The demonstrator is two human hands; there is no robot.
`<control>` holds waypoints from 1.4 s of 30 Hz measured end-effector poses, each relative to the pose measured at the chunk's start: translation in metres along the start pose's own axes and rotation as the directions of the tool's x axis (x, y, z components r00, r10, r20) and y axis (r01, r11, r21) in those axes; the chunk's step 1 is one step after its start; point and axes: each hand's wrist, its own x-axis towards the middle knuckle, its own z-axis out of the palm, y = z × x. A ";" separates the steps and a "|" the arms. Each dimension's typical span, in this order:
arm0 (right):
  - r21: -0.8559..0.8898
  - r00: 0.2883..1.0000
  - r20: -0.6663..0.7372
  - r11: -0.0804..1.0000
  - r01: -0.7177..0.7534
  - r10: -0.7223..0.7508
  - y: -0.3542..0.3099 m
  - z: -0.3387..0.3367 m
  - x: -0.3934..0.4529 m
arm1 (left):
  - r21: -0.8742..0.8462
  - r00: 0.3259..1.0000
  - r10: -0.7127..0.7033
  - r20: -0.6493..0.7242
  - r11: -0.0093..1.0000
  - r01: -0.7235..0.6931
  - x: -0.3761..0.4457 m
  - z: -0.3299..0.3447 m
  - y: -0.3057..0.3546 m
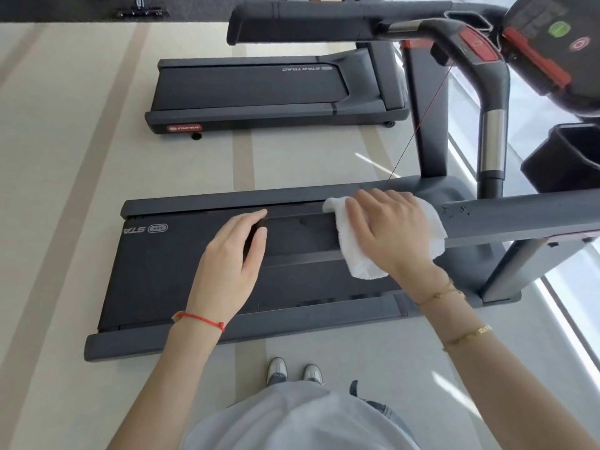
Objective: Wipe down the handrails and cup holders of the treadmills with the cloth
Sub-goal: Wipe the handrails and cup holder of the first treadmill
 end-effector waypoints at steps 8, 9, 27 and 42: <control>0.061 0.963 -0.067 0.962 0.267 -0.263 -0.037 0.020 -0.003 | -0.018 1.000 -0.007 0.010 1.000 0.007 0.001 0.000 0.000; 0.052 0.966 -0.077 0.967 0.251 -0.247 -0.025 0.017 -0.006 | -0.017 1.000 -0.010 0.010 1.000 0.010 0.001 0.000 0.000; 0.009 0.996 -0.073 0.998 0.058 -0.058 -0.002 0.013 -0.002 | -0.021 0.998 -0.044 0.041 0.999 0.045 0.000 -0.002 0.003; -0.015 0.992 -0.111 0.998 0.055 -0.057 0.003 0.013 0.004 | 0.016 0.998 -0.038 0.039 0.999 0.038 0.001 -0.003 0.008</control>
